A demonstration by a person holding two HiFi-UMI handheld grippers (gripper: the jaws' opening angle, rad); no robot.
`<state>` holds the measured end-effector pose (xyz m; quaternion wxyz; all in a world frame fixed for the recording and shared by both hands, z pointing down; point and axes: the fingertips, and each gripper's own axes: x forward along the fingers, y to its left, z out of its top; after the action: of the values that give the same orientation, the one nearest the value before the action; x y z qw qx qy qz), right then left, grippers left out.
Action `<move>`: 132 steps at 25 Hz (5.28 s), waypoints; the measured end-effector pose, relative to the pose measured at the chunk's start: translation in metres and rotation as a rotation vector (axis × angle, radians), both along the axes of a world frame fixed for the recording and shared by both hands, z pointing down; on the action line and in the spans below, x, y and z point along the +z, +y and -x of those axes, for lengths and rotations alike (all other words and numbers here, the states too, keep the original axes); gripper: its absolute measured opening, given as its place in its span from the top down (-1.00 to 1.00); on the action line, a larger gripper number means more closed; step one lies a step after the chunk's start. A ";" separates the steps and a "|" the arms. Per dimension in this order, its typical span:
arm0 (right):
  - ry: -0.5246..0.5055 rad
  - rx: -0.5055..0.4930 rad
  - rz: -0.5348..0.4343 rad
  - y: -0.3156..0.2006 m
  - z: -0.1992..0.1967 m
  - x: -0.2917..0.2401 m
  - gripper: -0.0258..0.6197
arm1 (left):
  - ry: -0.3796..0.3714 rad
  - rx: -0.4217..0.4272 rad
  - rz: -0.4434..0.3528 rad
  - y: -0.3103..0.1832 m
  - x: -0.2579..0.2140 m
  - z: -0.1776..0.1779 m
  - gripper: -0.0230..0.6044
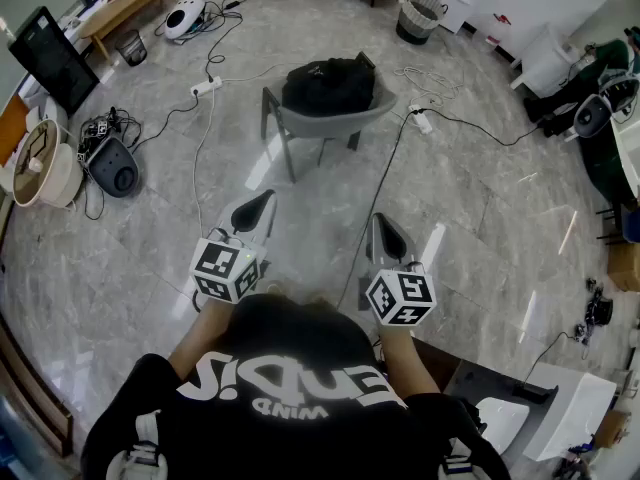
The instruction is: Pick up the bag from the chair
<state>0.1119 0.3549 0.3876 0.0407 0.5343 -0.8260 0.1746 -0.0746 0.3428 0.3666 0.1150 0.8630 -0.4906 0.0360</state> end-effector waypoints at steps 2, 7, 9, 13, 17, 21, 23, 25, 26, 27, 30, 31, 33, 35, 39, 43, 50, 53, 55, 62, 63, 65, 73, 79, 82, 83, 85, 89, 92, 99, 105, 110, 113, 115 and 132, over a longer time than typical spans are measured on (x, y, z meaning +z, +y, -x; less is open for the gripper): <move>-0.001 0.006 0.002 -0.003 0.004 -0.001 0.92 | 0.005 0.000 0.003 -0.004 -0.001 0.005 0.92; -0.050 0.018 0.003 -0.008 0.016 -0.006 0.92 | 0.010 0.013 0.015 -0.012 0.000 0.017 0.92; -0.057 0.029 0.007 -0.012 0.022 -0.005 0.92 | 0.009 0.020 0.015 -0.017 0.003 0.025 0.92; -0.070 0.062 0.007 -0.012 0.033 0.002 0.92 | 0.008 0.034 0.020 -0.021 0.018 0.043 0.92; -0.061 0.096 0.008 -0.014 0.040 0.009 0.92 | 0.013 0.052 0.023 -0.028 0.027 0.055 0.92; -0.058 0.135 0.011 -0.016 0.039 0.007 0.92 | 0.050 0.071 0.042 -0.038 0.028 0.062 0.92; -0.059 0.141 0.008 -0.023 0.037 0.009 0.92 | 0.064 0.070 0.033 -0.047 0.027 0.061 0.92; -0.054 0.141 0.005 -0.032 0.036 0.011 0.92 | 0.065 0.075 0.026 -0.057 0.028 0.058 0.92; -0.053 0.138 0.003 -0.038 0.037 0.012 0.92 | 0.061 0.080 0.025 -0.062 0.029 0.057 0.92; -0.055 0.133 0.003 -0.044 0.038 0.013 0.92 | 0.057 0.084 0.024 -0.068 0.029 0.057 0.92; -0.068 0.120 0.010 -0.068 0.043 0.019 0.92 | 0.047 0.085 0.025 -0.089 0.032 0.057 0.92; -0.070 0.117 0.013 -0.078 0.044 0.023 0.92 | 0.046 0.085 0.027 -0.098 0.033 0.057 0.92; -0.074 0.111 0.020 -0.099 0.045 0.030 0.92 | 0.051 0.083 0.033 -0.118 0.037 0.057 0.92; -0.079 0.107 0.025 -0.123 0.044 0.036 0.92 | 0.060 0.083 0.034 -0.140 0.040 0.056 0.92; -0.086 0.121 0.029 -0.175 0.027 0.042 0.92 | 0.051 0.084 0.040 -0.193 0.046 0.042 0.92; -0.090 0.127 0.032 -0.234 0.009 0.040 0.92 | 0.043 0.089 0.047 -0.253 0.044 0.025 0.92; -0.100 0.105 0.047 -0.347 -0.030 0.029 0.92 | 0.034 0.073 0.052 -0.362 0.032 -0.012 0.92; -0.106 0.090 0.053 -0.392 -0.046 0.024 0.92 | 0.027 0.062 0.054 -0.404 0.026 -0.026 0.92; -0.110 0.076 0.057 -0.419 -0.052 0.023 0.92 | 0.019 0.048 0.055 -0.429 0.024 -0.032 0.92; -0.128 0.032 0.097 -0.492 -0.065 0.034 0.92 | -0.010 0.008 0.073 -0.497 0.029 -0.045 0.92; -0.136 0.028 0.104 -0.500 -0.065 0.036 0.92 | -0.016 0.007 0.076 -0.505 0.031 -0.047 0.92; -0.154 0.025 0.115 -0.513 -0.066 0.040 0.92 | -0.025 0.012 0.080 -0.518 0.034 -0.049 0.92; -0.151 0.060 0.125 -0.545 -0.071 0.047 0.92 | -0.042 0.059 0.102 -0.555 0.044 -0.054 0.92; -0.121 0.086 0.129 -0.561 -0.068 0.050 0.90 | -0.045 0.108 0.133 -0.579 0.056 -0.051 0.74; -0.117 0.069 0.143 -0.566 -0.065 0.057 0.78 | -0.045 0.141 0.150 -0.584 0.064 -0.055 0.58; -0.116 0.059 0.144 -0.567 -0.063 0.059 0.73 | -0.044 0.152 0.154 -0.585 0.066 -0.055 0.51; -0.119 0.033 0.143 -0.571 -0.057 0.060 0.58 | -0.042 0.166 0.166 -0.590 0.072 -0.056 0.37; -0.110 -0.046 0.161 -0.584 -0.044 0.060 0.24 | -0.036 0.187 0.202 -0.602 0.080 -0.056 -0.07; -0.088 -0.084 0.171 -0.592 -0.043 0.067 0.09 | -0.042 0.205 0.225 -0.607 0.090 -0.059 -0.25; -0.067 -0.128 0.202 -0.605 -0.033 0.102 -0.22 | -0.063 0.240 0.283 -0.613 0.126 -0.070 -0.61; -0.036 -0.134 0.249 -0.617 -0.032 0.139 -0.24 | -0.089 0.277 0.329 -0.620 0.161 -0.085 -0.66; 0.006 -0.184 0.306 -0.637 -0.035 0.177 -0.24 | -0.134 0.328 0.383 -0.622 0.204 -0.097 -0.68; 0.034 -0.209 0.341 -0.653 -0.038 0.200 -0.25 | -0.156 0.343 0.413 -0.623 0.232 -0.102 -0.70; 0.044 -0.219 0.358 -0.666 -0.039 0.215 -0.28 | -0.172 0.351 0.430 -0.623 0.253 -0.106 -0.75; 0.012 -0.247 0.520 -0.733 -0.018 0.298 -0.40 | -0.229 0.409 0.521 -0.639 0.361 -0.131 -0.77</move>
<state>0.1299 -0.3781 0.6856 0.2023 0.4023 -0.8122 0.3709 0.0569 -0.2966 0.7279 0.2660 0.8755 -0.2914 0.2791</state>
